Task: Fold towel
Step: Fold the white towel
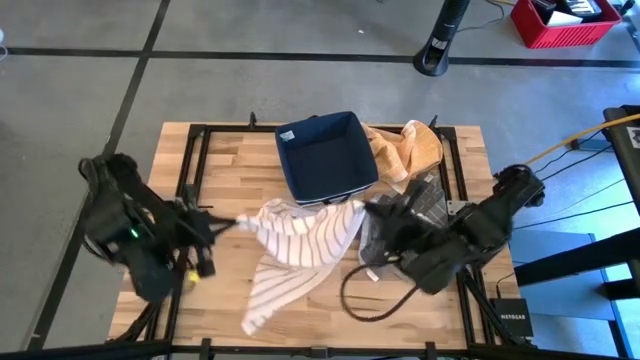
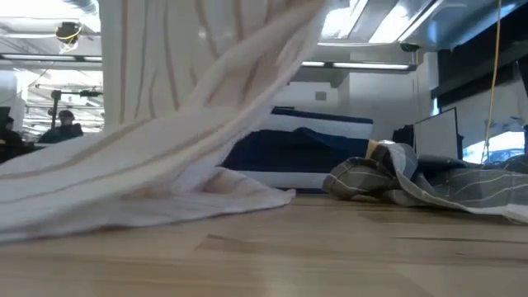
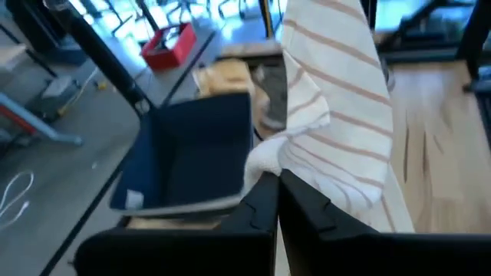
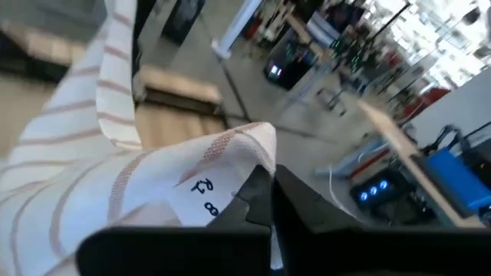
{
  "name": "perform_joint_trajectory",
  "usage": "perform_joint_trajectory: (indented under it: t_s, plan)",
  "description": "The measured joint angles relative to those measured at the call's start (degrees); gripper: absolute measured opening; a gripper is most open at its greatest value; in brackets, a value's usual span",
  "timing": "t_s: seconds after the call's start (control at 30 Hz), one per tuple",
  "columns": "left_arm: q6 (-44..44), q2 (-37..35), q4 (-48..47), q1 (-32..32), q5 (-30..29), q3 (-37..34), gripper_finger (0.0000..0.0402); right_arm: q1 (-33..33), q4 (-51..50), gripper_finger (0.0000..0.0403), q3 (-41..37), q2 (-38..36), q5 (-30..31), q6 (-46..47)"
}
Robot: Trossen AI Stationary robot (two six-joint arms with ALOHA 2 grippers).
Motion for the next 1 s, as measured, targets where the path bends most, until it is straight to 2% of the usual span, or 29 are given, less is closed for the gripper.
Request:
perform_joint_trajectory:
  t_s: [0.3, 0.43, 0.53, 0.77, 1.0]
  plan:
    - [13.3, -6.3, 5.8, 2.4, -4.0, 8.1, 0.0, -0.1, 2.6, 0.0003, 18.0, 0.0, -0.1, -13.7]
    - [23.0, -7.7, 12.6, 2.4, -5.5, 10.9, 0.0, 0.0, 13.4, 0.0005, 17.2, -2.2, 0.5, -22.6]
    - [31.2, -8.6, 18.7, 2.4, -6.8, 12.7, 0.0, -0.5, 17.8, 0.0005, 17.8, -2.8, 0.8, -26.2]
    - [48.4, -10.7, 32.7, 0.9, -11.3, 15.9, 0.0, -1.2, 18.5, 0.0006, 18.4, -3.0, 4.7, -29.9]
    - [63.6, -11.7, 48.9, 0.8, -15.8, 16.6, 0.0, -2.5, 23.0, 0.0006, 18.4, -3.2, 4.9, -36.6]
